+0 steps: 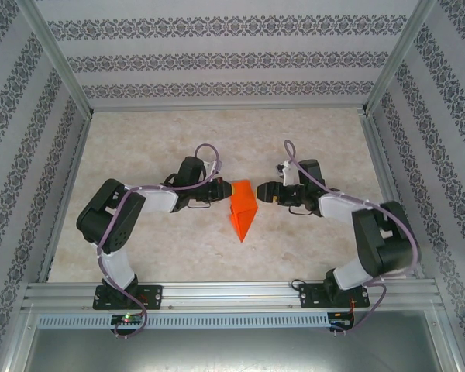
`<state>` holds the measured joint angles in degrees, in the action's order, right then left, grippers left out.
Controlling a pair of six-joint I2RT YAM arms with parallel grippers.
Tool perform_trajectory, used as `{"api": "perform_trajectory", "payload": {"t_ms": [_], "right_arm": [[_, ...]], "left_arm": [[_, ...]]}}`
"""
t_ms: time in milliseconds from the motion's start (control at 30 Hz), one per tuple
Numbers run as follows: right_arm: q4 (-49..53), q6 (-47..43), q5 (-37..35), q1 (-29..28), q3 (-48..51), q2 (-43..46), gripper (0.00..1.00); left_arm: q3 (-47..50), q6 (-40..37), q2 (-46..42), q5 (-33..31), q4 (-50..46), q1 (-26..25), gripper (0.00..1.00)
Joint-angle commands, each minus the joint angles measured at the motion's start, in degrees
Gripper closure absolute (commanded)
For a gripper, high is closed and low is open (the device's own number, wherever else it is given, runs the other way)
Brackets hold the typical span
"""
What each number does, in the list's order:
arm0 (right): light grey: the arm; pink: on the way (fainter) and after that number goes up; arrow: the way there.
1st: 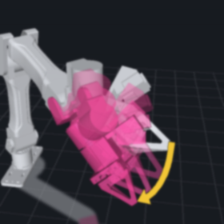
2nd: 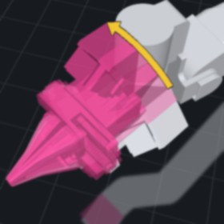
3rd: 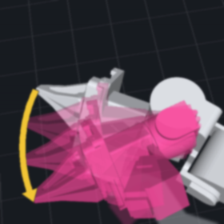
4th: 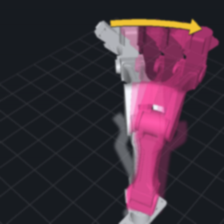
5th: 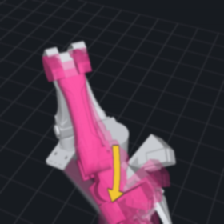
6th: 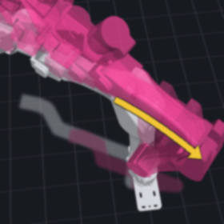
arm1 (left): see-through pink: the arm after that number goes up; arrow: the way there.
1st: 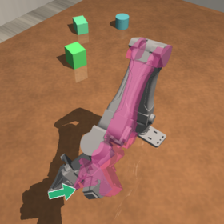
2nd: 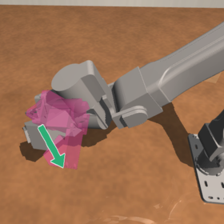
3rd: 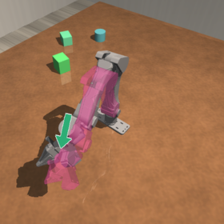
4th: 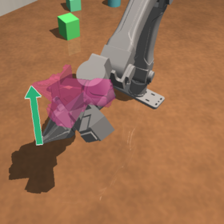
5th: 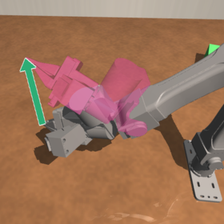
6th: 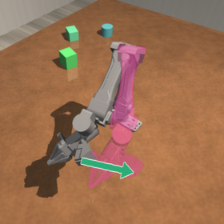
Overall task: Fold a paper plane with a square sheet of paper (fold left side to right side)
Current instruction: Fold the wing for the fifth time at the center of the table.
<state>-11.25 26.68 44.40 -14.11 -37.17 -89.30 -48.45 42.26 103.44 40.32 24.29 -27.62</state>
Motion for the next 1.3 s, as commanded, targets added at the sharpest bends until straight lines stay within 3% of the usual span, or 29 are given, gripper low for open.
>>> {"api": "perform_trajectory", "payload": {"t_ms": [0,367,500,1100,1200,1267], "right_arm": [[-7.59,0.18,6.75,0.22,-2.66,-4.64,0.32],[-17.66,2.97,13.47,1.37,-3.78,-15.75,0.39],[-16.74,1.59,15.12,1.58,-3.7,-16.18,0.5],[-7.78,-3.97,13.39,3.05,-2.95,-11.36,0.85],[-5.71,-4.74,12.49,3.03,-3.31,-10.77,0.94],[-4.47,-4.88,12.1,2.99,-3.37,-10.23,1.0]], "left_arm": [[0.93,-3.35,-1.15,5.56,5.74,0.59,0.99],[1.33,-3.76,0.26,6.92,6.86,0.81,1.0],[1.07,-3.54,1.06,7.32,7.26,0.8,1.0],[-0.09,-3.85,4.17,7.15,6.67,0.74,1.0],[-0.38,-4.1,4.55,7.15,6.31,0.76,0.97],[-0.79,-4.5,4.54,7.07,5.51,0.78,0.86]]}}
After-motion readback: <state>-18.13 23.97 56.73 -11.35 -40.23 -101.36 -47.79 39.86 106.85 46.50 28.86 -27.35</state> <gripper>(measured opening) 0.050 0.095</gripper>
